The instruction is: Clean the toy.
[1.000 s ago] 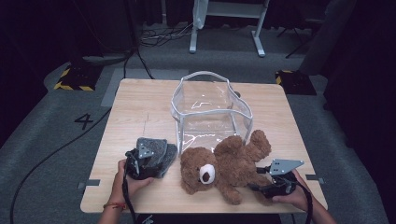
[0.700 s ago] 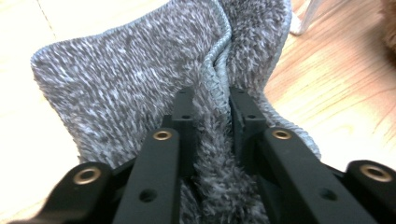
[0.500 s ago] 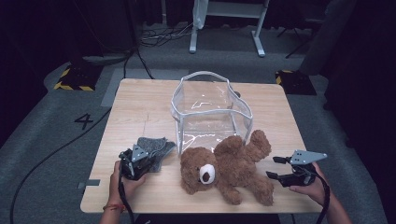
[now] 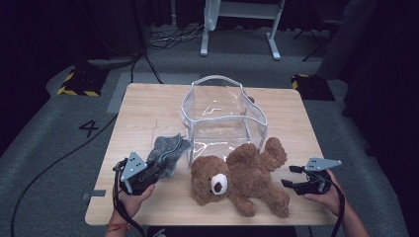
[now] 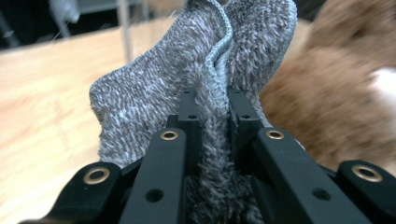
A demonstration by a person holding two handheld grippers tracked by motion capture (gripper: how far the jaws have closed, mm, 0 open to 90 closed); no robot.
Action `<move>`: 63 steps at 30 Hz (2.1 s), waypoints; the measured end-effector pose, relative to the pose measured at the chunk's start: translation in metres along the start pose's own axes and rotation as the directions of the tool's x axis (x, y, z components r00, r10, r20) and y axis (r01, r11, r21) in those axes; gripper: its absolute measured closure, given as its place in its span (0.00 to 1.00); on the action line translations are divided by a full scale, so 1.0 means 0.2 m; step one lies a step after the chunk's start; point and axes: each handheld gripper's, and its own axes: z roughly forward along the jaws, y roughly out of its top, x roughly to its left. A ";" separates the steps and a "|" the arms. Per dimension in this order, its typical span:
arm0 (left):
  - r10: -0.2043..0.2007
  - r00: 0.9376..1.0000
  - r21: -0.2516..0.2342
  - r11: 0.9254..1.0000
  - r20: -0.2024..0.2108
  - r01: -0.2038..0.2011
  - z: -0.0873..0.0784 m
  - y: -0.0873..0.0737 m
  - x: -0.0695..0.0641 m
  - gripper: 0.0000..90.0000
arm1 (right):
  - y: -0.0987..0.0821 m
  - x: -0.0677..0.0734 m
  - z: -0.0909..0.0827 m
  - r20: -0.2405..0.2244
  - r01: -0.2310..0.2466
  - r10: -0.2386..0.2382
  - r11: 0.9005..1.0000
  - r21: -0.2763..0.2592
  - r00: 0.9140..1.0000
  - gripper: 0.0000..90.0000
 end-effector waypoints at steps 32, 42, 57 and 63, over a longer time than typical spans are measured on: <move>0.175 0.926 0.075 0.975 0.334 -0.212 0.34 0.02 -0.51 0.87 | 0.10 0.17 -0.06 -0.104 0.074 -0.086 0.991 -0.112 0.991 0.32; 0.226 0.941 0.092 0.962 0.253 -0.256 0.32 0.01 -0.50 0.87 | 0.10 0.30 0.13 -0.193 0.141 -0.134 0.990 0.023 0.972 0.33; 0.183 0.973 0.109 0.974 0.139 -0.198 0.33 0.04 -0.37 0.87 | 0.23 0.45 0.41 -0.066 0.172 -0.168 0.983 0.060 0.984 0.54; 0.172 0.979 0.116 0.976 0.111 -0.184 0.37 0.08 -0.30 0.87 | 0.29 0.47 0.47 -0.032 0.169 -0.167 0.983 0.070 0.985 0.54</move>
